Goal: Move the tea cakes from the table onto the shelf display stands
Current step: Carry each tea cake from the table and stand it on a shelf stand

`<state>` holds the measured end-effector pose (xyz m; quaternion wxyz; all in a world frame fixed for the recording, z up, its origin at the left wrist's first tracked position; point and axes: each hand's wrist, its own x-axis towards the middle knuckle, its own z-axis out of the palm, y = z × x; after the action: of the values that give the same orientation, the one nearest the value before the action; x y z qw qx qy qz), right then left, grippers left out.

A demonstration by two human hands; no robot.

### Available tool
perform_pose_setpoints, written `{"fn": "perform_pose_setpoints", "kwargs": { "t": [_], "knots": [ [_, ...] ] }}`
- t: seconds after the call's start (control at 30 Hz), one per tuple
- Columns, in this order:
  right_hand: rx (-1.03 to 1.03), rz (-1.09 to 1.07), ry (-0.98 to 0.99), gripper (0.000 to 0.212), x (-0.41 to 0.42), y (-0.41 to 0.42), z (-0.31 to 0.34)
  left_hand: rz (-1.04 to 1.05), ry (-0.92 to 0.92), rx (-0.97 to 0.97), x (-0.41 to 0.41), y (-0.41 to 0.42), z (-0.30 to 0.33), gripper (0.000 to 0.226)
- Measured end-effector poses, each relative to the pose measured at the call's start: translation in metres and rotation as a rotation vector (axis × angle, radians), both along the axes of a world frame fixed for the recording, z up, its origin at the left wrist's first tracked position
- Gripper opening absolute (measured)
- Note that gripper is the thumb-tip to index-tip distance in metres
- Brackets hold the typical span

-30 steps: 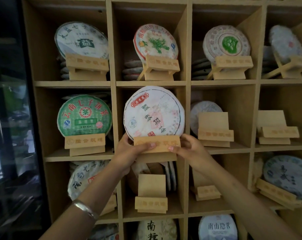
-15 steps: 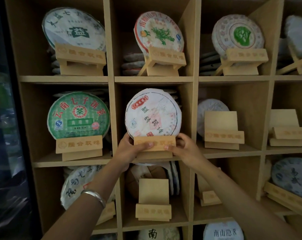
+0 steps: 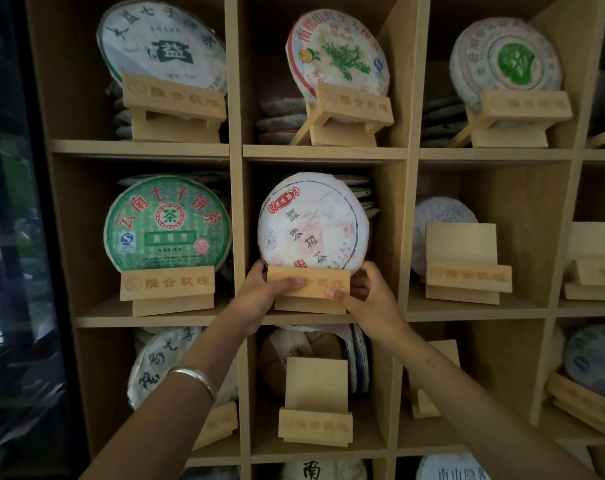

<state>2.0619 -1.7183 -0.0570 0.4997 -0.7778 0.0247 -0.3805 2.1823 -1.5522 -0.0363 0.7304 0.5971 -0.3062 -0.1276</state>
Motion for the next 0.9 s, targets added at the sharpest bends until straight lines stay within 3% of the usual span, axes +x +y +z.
{"fn": "perform_pose_setpoints", "kwargs": {
  "t": [0.23,0.57,0.9],
  "knots": [
    [0.016,-0.018,-0.044,0.045,0.001,0.010,-0.004,0.076,-0.025,0.007,0.000,0.001,-0.005,0.096],
    [0.010,-0.081,-0.016,0.048,0.004,0.017,-0.003,0.263,-0.118,0.085,-0.014,0.006,-0.012,0.068],
    [-0.088,-0.199,0.100,0.046,-0.010,0.021,-0.010,0.476,-0.396,0.386,-0.024,0.028,-0.035,0.036]
  ]
}}
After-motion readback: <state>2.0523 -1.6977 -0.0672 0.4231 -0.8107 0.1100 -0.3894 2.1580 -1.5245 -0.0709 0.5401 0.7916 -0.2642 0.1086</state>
